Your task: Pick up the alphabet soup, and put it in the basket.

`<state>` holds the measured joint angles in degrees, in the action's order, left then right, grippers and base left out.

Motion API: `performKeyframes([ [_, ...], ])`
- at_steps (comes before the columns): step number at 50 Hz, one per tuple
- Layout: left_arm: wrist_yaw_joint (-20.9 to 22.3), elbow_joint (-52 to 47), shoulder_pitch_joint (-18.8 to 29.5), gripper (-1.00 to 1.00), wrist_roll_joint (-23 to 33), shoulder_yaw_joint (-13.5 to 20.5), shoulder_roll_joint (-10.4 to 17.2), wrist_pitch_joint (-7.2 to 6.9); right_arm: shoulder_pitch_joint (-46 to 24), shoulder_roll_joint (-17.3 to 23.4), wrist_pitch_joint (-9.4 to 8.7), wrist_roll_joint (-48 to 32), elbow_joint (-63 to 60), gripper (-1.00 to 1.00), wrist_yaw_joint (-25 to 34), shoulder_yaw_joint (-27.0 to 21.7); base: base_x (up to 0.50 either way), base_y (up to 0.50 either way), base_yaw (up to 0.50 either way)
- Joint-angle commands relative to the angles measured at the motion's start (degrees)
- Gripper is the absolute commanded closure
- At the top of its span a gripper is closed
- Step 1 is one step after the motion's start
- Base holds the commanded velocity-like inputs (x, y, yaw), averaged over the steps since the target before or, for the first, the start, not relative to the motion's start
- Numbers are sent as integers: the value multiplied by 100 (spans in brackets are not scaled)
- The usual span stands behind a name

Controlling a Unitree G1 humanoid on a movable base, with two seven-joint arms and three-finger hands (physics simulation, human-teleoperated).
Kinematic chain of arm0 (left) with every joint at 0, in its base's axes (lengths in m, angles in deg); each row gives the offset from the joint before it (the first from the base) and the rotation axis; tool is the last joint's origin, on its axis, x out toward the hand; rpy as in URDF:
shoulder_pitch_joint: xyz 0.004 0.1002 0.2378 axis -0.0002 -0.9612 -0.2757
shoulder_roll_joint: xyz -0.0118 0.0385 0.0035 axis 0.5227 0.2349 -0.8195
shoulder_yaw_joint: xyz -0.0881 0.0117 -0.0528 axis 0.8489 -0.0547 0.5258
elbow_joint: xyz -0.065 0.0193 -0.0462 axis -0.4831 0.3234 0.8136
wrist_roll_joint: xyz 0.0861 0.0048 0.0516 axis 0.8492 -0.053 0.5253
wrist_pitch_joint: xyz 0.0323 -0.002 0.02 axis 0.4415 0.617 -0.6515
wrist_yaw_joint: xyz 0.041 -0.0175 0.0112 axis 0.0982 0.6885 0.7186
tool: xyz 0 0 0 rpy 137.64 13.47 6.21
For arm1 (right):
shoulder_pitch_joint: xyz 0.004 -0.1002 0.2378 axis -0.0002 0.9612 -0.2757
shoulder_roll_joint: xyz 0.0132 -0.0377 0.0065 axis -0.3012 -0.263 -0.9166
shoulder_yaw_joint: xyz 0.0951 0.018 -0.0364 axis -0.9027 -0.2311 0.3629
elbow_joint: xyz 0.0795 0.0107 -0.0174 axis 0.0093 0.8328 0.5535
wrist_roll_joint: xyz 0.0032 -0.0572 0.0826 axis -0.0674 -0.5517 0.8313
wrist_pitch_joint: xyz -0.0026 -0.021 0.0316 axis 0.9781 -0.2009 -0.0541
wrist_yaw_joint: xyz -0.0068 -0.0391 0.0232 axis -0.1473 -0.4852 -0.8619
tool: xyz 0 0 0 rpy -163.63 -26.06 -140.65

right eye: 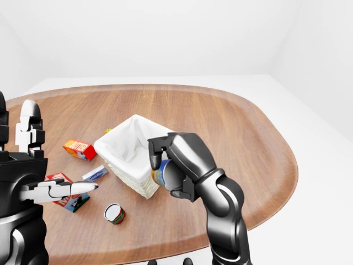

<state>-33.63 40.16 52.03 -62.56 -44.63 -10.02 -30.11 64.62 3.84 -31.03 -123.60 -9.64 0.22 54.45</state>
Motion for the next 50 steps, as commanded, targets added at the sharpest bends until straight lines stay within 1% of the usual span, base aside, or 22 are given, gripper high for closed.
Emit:
performKeyframes([
  [1, 4, 27, -7, -100, 17, -21, -2, 0, -642, -107, 0, -245, -270, 100, 188, 86, 0, 0, 0],
  [3, 3, 67, 9, -100, 15, -14, 2, 0, -843, -148, 0, -372, -213, 100, 249, 120, 0, 0, 0],
  [5, 1, 92, 13, -100, 18, -16, 3, 0, -892, -167, 0, -420, -180, 100, 268, 131, 0, 0, 0],
  [8, -1, 62, 10, -100, 17, -26, 6, 0, -1231, -224, 0, -602, -37, 100, 371, 144, 0, 0, 0],
  [12, -4, 45, 13, -100, 2, -9, 7, 0, -1416, -270, 0, -746, 148, 100, 371, 141, 0, 0, 0],
  [13, -4, 44, 14, -100, 5, -14, 7, 0, -1461, -302, 0, -833, 162, 100, 371, 203, 0, 0, 0],
  [19, -5, 37, 17, -100, 3, -10, 8, 0, -1925, -408, 0, -957, 741, 100, 371, 120, 0, 0, 0],
  [22, -3, 55, 16, -100, 8, -15, 9, 0, -2063, -453, 0, -1048, 884, 100, 371, 154, 0, 0, 0],
  [28, 1, 57, 21, -100, -21, 14, 12, 0, -2473, -626, 0, -1307, 1197, 100, 371, 188, 0, 0, 0],
  [29, 0, 43, 13, -100, -18, 9, 11, 0, -2623, -650, 0, -1317, 1358, 100, 371, 162, 0, 0, 0],
  [35, 5, 4, 15, -100, -23, 13, 9, 0, -2928, -802, 0, -1538, 1656, 100, 371, 244, 0, 0, 0],
  [40, 10, 38, 34, -100, -38, 33, 15, 0, -3170, -891, 0, -1545, 2116, 100, 371, 192, 0, 0, 0],
  [45, 3, 10, 34, -100, -38, 27, 18, 0, -3446, -875, 0, -1464, 2631, 100, 371, 111, 0, 0, 0],
  [50, 0, 26, 41, -100, -32, 18, 21, 0, -3597, -846, 0, -1292, 3079, 100, 109, 56, 0, 0, 0],
])
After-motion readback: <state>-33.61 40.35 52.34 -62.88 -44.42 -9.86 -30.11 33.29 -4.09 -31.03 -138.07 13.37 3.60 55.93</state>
